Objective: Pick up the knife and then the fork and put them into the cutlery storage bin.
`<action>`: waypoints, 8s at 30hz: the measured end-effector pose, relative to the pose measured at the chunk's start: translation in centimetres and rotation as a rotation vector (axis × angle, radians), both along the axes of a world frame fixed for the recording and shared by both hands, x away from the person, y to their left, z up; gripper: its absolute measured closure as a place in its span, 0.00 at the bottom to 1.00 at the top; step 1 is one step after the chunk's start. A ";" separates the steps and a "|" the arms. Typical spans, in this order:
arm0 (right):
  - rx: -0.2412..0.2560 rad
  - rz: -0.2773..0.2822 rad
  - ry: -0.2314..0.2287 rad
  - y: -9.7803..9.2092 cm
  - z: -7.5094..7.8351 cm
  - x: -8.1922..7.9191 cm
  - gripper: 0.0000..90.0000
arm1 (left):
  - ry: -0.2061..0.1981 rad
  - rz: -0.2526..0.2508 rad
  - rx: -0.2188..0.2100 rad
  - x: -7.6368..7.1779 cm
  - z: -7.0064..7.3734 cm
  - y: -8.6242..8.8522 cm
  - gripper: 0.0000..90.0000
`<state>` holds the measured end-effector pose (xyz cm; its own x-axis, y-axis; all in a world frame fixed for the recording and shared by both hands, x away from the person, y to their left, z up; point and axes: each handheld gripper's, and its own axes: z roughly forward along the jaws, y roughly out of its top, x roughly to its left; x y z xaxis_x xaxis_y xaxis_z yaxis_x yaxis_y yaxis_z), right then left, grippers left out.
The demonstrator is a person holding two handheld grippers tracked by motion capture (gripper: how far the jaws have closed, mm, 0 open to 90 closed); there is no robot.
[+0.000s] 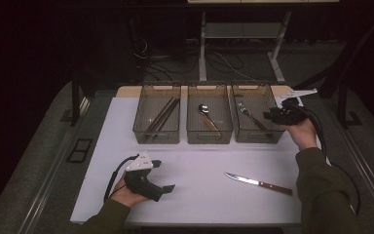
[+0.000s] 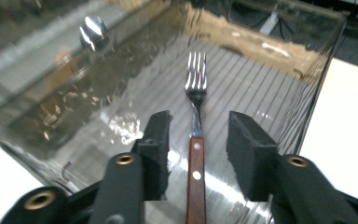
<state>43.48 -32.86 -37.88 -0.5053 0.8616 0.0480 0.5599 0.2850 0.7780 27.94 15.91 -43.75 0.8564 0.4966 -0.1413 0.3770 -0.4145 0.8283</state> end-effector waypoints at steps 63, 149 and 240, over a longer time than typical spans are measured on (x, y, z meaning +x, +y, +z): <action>-0.530 0.701 0.413 6.9 -4.1 -12.9 0.80 | 0.005 -0.011 0.014 0.0 -0.1 0.2 0.00; 0.141 0.223 -0.060 -0.8 2.6 -7.8 0.86 | 0.016 0.000 -0.009 0.4 -0.1 0.0 0.00; 0.130 0.129 -0.077 2.7 -0.1 -7.0 0.16 | 0.019 -0.002 -0.004 0.1 -0.2 0.2 0.00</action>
